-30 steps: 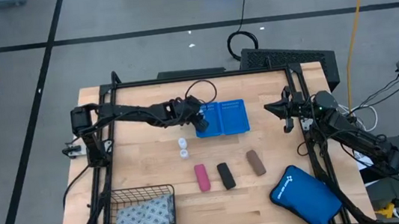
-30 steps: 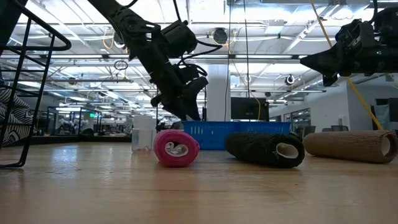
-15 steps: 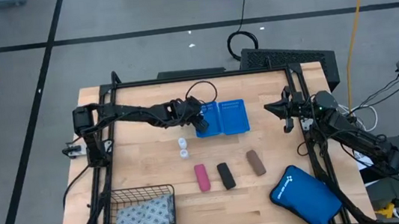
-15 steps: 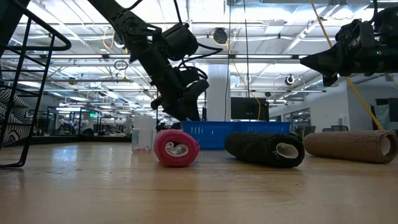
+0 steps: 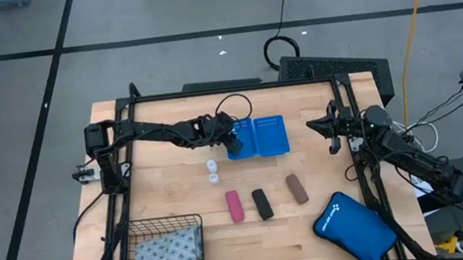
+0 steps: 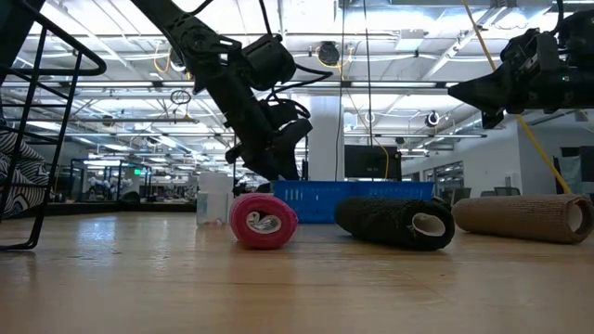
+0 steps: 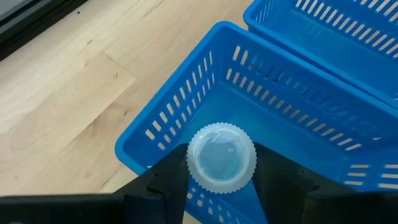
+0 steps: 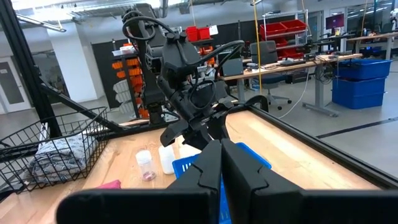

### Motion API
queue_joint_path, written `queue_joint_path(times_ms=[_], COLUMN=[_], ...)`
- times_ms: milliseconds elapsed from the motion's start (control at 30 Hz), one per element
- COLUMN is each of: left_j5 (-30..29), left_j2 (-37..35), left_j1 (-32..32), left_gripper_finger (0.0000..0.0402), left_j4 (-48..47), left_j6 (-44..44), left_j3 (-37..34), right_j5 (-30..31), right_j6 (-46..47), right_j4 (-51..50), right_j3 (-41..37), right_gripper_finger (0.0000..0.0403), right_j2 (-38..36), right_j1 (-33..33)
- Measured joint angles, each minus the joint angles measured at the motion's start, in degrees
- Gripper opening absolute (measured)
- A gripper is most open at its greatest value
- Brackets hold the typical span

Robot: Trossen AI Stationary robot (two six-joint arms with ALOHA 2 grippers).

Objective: Pick & place medical supplies in basket/bin
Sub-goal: Put the bottom transparent pill bottle into the left blue bin

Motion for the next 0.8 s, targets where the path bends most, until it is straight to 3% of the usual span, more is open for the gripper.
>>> queue_joint_path(times_ms=[367, 567, 800], left_j5=[-0.09, -0.13, -0.15], left_j2=[0.0, -0.57, -6.26], left_j1=[0.0, 0.0, 0.0], left_gripper_finger=[0.0232, 0.0239, 0.0239], left_j4=[0.41, 2.23, 1.66], left_j6=[0.69, 6.86, 9.97], left_j3=[0.0, -0.02, -0.02], right_j5=[0.0, 0.0, 0.0], right_j6=[0.02, 0.01, 0.02], right_j4=[0.0, 0.0, -0.02], right_j3=[-0.01, 0.01, 0.01], right_gripper_finger=[0.0004, 0.0004, 0.0004], right_j2=[0.0, 0.0, 0.0], right_j1=[-0.01, -0.01, 0.0])
